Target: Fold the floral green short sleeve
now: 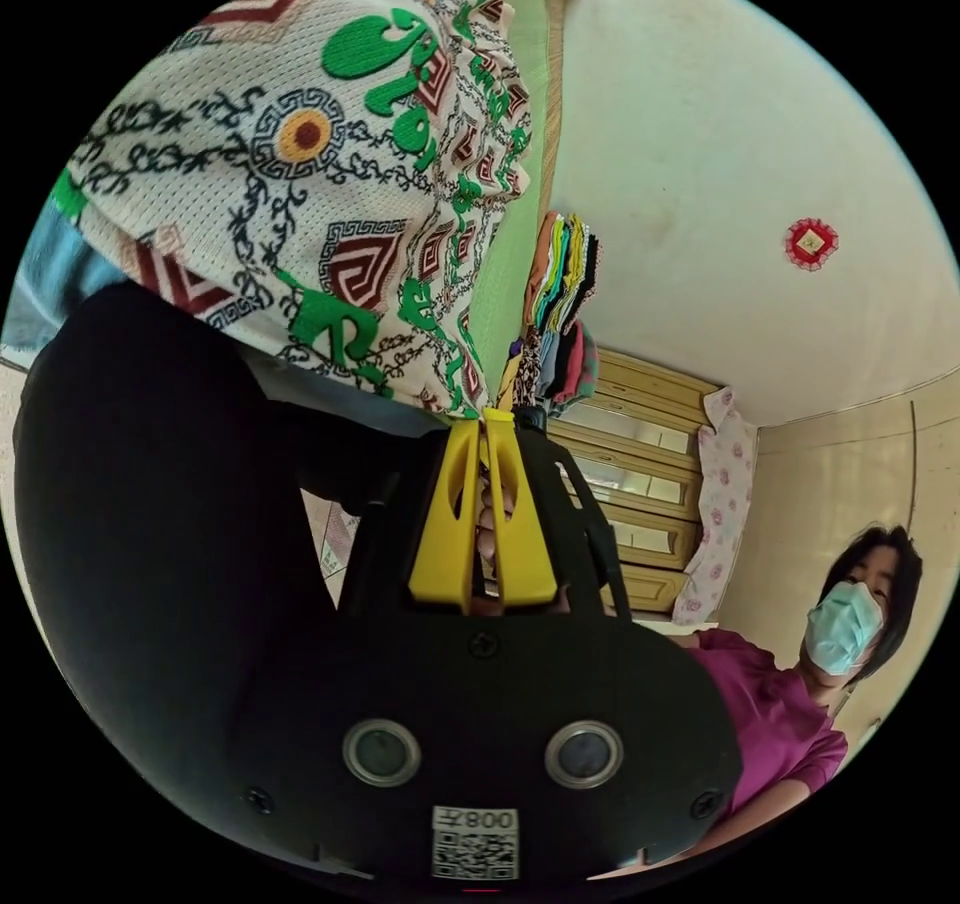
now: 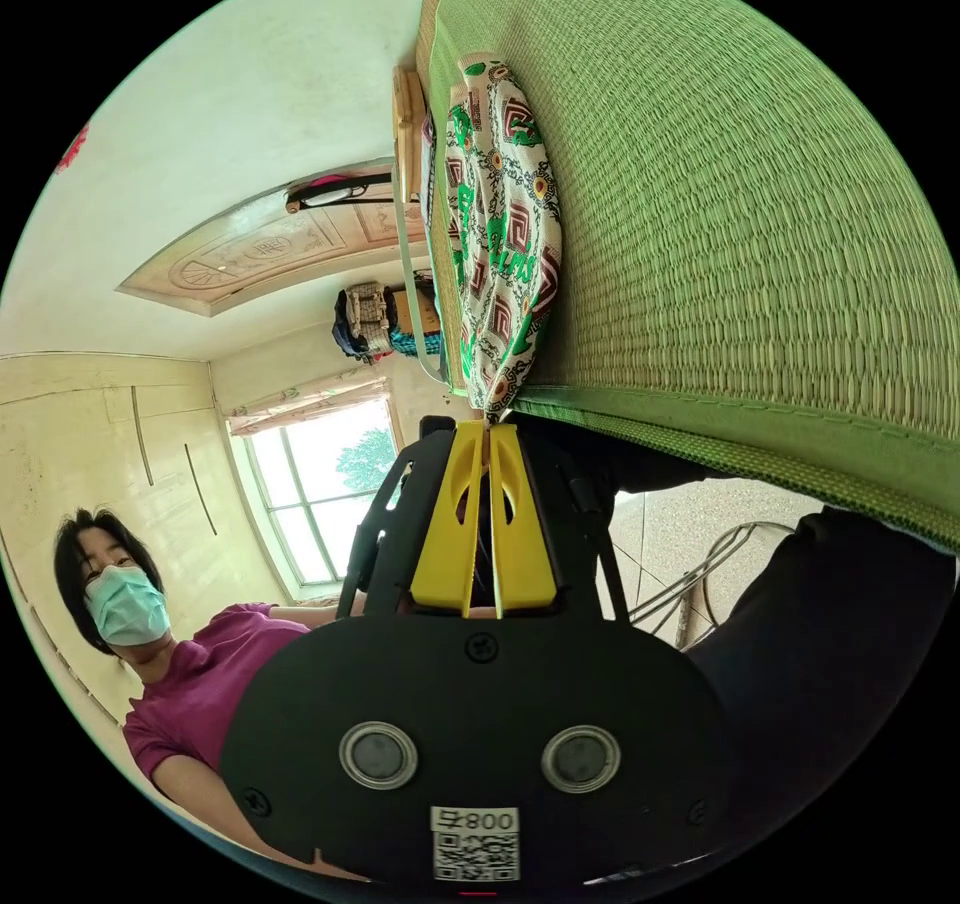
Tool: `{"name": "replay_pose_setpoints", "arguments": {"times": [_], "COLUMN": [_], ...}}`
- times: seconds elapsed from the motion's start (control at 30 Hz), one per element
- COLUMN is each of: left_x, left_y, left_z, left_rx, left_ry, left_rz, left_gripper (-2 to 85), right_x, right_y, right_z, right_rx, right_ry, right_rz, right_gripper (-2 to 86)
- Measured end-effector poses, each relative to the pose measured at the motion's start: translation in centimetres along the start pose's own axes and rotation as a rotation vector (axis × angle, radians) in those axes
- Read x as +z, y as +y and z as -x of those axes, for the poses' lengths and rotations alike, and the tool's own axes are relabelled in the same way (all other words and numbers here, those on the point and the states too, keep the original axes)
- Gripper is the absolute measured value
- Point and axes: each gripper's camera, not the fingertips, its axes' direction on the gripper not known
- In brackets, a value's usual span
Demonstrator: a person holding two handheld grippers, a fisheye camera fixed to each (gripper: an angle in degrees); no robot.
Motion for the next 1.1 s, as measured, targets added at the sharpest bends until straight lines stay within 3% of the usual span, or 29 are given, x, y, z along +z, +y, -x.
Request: {"name": "replay_pose_setpoints", "arguments": {"times": [0.3,0.53,0.8,1.1], "left_x": [-7.8,-12.2,-10.6,-8.4], "left_y": [2.9,5.0,3.9,4.5], "left_z": [-0.5,2.7,3.5,3.3], "left_rx": [0.029,-0.064,-0.062,-0.079], "left_ry": [-0.037,-0.046,-0.004,-0.046], "left_rz": [-0.194,-0.351,-0.364,-0.346], "left_gripper": [2.8,7.8,10.3,4.6], "right_x": [1.4,3.7,6.7,9.7], "right_y": [0.2,0.2,1.0,2.9], "right_z": [3.3,5.8,9.1,11.2], "right_rx": [-0.028,-0.039,-0.058,-0.048], "right_ry": [-0.012,-0.012,-0.005,0.003], "right_rz": [0.005,0.012,0.012,-0.001], "right_gripper": [0.4,0.3,0.3,0.4]}}
